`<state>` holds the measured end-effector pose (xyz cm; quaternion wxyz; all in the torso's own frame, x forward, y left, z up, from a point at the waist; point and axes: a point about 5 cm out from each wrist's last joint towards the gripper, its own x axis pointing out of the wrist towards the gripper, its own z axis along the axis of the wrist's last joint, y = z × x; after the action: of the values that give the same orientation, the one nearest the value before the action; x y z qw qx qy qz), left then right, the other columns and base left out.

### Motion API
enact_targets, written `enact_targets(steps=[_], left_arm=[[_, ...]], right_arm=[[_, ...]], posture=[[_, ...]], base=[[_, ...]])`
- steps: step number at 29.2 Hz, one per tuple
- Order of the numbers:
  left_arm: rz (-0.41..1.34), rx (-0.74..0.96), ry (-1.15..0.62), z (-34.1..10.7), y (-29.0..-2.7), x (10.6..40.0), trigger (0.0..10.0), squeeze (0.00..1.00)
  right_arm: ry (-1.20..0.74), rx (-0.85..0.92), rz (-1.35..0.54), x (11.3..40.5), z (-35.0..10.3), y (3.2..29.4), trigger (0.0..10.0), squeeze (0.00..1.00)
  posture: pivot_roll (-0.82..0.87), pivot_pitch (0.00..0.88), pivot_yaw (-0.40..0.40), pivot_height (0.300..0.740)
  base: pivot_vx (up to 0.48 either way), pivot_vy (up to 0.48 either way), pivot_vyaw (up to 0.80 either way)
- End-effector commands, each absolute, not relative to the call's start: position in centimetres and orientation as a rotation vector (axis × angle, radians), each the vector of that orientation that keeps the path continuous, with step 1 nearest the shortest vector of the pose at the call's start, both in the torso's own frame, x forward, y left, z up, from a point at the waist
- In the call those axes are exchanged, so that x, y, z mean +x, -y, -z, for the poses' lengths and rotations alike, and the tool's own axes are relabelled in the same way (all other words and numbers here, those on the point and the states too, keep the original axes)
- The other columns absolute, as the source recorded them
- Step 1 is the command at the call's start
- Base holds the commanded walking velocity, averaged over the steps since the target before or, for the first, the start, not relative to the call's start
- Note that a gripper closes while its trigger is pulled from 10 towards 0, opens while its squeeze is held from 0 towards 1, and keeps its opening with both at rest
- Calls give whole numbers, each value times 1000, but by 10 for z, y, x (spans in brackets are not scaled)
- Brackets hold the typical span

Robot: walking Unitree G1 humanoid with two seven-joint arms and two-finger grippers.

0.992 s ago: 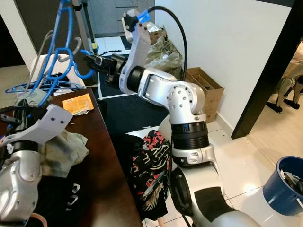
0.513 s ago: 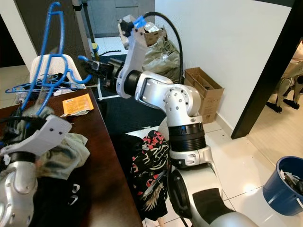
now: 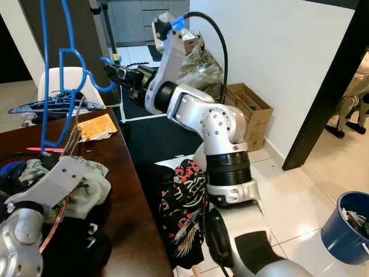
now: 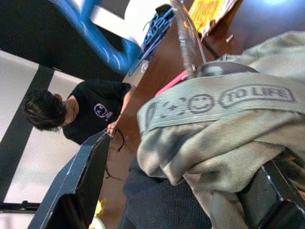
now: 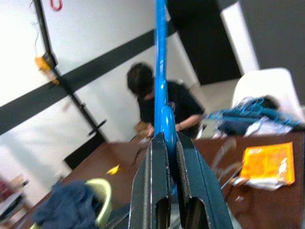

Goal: Hang hanger

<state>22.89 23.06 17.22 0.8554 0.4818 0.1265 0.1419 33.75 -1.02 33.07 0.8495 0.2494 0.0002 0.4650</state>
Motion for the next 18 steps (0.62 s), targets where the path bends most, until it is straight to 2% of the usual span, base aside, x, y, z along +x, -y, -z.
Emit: enact_targets(steps=[1,2,3,5,9,11,12,13,15,17,18], left_arm=[[-305,1029,-261,-177,-232,229,10000,0],[-305,1026,-260,-177,-231,229,10000,0],[-305,1026,-260,-177,-231,229,10000,0],[-304,1022,-272,-176,-231,229,10000,0],[-304,1016,-290,-176,-230,230,10000,0],[-302,1015,-293,-178,-227,232,10000,0],[-302,1015,-293,-178,-227,232,10000,0],[-300,1011,-294,-178,-226,232,10000,0],[-300,1011,-294,-178,-226,232,10000,0],[-302,1009,-289,-180,-225,233,10000,0],[-302,1009,-289,-180,-225,233,10000,0]], right_arm=[[49,527,-889,346,-333,20,0,0],[84,488,-778,356,-332,30,0,0],[84,488,-778,356,-332,30,0,0],[107,450,-639,370,-329,47,0,0],[125,322,-534,378,-321,58,0,0],[112,25,-431,384,-305,67,0,0],[112,25,-431,384,-305,67,0,0],[97,-105,-375,388,-298,76,0,0],[97,-105,-375,388,-298,76,0,0],[53,-282,-323,394,-285,93,0,0],[53,-282,-323,394,-285,93,0,0]], posture=[[117,0,-19,740],[115,0,-20,740],[115,0,-20,740],[114,0,-25,740],[111,0,-26,740],[115,0,-30,740],[115,0,-30,740],[116,0,-32,740],[116,0,-32,740],[112,0,-32,740],[112,0,-32,740]], base=[[0,0,0],[0,0,0],[0,0,0],[0,0,0],[0,0,0],[0,0,0],[0,0,0],[0,0,0],[0,0,0],[0,0,0],[0,0,0]])
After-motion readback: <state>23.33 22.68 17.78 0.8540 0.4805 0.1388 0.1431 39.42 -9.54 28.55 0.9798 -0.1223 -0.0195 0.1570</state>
